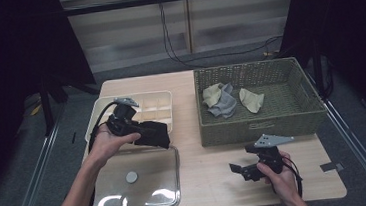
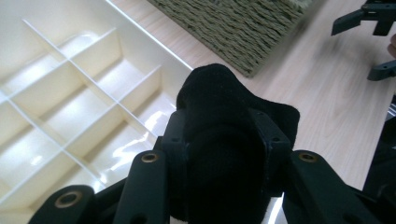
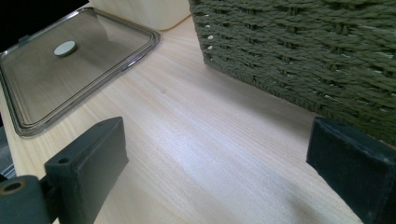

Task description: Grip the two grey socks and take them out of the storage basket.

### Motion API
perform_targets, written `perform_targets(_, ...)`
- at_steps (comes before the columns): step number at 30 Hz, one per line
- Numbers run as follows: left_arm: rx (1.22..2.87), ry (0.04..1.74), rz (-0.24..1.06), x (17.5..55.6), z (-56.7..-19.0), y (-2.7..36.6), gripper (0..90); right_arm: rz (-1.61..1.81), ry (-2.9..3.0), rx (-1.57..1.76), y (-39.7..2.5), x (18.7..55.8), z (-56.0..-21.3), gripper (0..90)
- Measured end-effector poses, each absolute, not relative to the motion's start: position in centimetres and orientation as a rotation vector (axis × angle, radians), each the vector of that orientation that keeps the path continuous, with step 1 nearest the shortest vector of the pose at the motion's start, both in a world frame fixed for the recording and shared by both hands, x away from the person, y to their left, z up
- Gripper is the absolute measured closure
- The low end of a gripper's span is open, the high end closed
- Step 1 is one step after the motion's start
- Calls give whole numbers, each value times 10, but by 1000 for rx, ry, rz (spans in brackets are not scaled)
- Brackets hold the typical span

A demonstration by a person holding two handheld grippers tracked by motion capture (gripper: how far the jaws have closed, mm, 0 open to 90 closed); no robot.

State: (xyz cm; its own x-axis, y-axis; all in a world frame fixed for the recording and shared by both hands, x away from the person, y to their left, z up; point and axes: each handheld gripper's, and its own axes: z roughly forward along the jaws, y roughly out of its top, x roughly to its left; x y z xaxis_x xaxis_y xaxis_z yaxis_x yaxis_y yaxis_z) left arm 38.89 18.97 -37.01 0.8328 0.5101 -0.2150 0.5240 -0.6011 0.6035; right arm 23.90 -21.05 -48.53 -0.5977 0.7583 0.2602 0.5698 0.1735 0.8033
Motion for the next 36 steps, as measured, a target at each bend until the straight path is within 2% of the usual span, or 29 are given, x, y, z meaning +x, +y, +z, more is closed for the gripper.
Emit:
perform_targets(15,2409,811,5,427,-367,183,631,1380,2259,1292,-210,240,-487,48)
perform_targets(36,2521,871,50,448,-376,157,631,1389,2251,1283,-209,240,-487,51)
